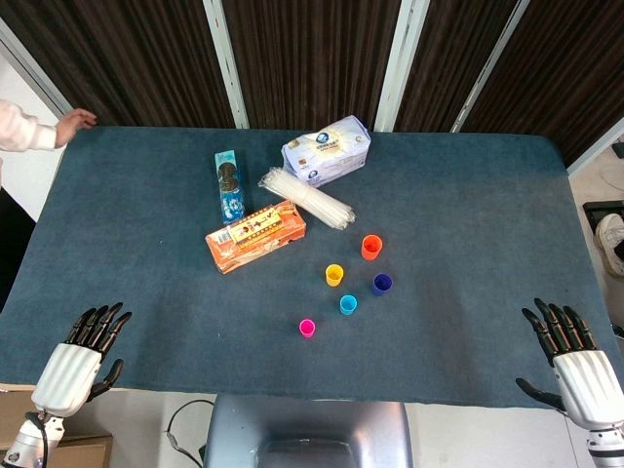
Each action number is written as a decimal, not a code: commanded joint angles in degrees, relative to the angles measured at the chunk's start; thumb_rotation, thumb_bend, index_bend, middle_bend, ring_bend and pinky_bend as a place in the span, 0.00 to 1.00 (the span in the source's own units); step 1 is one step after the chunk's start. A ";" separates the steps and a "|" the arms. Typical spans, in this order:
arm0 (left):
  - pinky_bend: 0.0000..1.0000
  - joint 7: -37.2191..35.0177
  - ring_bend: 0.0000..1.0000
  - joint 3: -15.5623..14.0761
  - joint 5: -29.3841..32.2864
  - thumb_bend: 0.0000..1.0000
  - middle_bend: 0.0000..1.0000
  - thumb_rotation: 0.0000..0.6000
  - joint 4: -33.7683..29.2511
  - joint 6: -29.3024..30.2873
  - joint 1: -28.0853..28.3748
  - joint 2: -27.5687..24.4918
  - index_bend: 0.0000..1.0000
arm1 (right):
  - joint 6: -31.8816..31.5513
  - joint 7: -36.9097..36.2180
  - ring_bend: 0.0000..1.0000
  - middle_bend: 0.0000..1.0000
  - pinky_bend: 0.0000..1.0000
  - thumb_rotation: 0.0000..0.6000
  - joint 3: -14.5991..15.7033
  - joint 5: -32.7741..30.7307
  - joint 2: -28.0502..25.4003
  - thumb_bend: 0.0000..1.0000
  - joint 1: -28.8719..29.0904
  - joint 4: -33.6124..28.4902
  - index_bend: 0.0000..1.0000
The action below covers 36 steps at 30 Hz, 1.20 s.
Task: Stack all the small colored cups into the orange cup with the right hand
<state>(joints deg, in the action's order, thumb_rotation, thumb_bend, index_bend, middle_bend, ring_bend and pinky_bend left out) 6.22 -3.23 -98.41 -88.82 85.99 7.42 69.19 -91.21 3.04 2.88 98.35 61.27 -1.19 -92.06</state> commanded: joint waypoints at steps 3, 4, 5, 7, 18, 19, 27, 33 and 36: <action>0.10 -0.35 0.00 0.04 0.59 0.44 0.00 1.00 -0.43 -0.58 0.16 -0.29 0.00 | 1.38 0.64 0.00 0.00 0.00 1.00 -0.24 -0.21 0.70 0.14 0.81 0.40 0.00; 0.10 -0.42 0.00 0.05 0.63 0.44 0.00 1.00 -0.45 -0.57 0.17 -0.35 0.00 | 1.89 0.69 0.00 0.00 0.00 1.00 -0.36 -0.03 0.88 0.14 1.28 0.55 0.00; 0.10 -0.61 0.00 0.06 0.62 0.44 0.00 1.00 -0.47 -0.58 0.22 -0.43 0.00 | 2.67 0.27 0.00 0.00 0.00 1.00 -0.68 0.36 1.11 0.14 2.19 0.71 0.00; 0.10 -1.23 0.00 0.22 0.58 0.44 0.00 1.00 -0.52 -0.50 0.39 -0.52 0.00 | 5.10 -0.28 0.00 0.00 0.00 1.00 -1.86 0.17 1.09 0.14 4.55 -0.20 0.00; 0.10 -1.58 0.00 0.65 2.03 0.44 0.00 1.00 -0.73 -1.97 1.05 -0.69 0.00 | 32.94 15.77 0.00 0.00 0.00 1.00 -15.73 -18.55 3.01 0.21 27.03 -12.09 0.18; 0.10 -1.63 0.00 0.65 2.23 0.44 0.00 1.00 -0.77 -2.22 1.12 -0.74 0.00 | 34.50 17.59 0.00 0.00 0.00 1.00 -16.83 -21.42 4.29 0.24 28.75 -11.83 0.21; 0.10 -2.05 0.00 0.62 2.91 0.44 0.00 1.00 -1.08 -2.27 0.97 -1.42 0.00 | 38.24 32.98 0.00 0.00 0.00 1.00 -19.84 -40.23 12.78 0.27 39.44 -8.24 0.32; 0.10 -2.56 0.00 0.47 2.72 0.44 0.00 1.00 -1.12 -1.50 0.57 -1.82 0.00 | 38.00 36.39 0.00 0.00 0.00 1.00 -16.39 -45.23 13.41 0.27 40.86 -6.97 0.34; 0.10 -2.52 0.00 0.43 2.76 0.44 0.00 1.00 -1.20 -1.75 0.67 -1.82 0.00 | 38.68 37.21 0.00 0.00 0.00 1.00 -14.91 -46.83 14.38 0.27 41.92 -5.01 0.34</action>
<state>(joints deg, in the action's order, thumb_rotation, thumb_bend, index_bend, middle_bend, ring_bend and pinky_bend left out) 3.69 -2.80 -95.66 -90.01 84.23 8.09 67.37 -53.03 39.88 -12.84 52.19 75.01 40.07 -98.02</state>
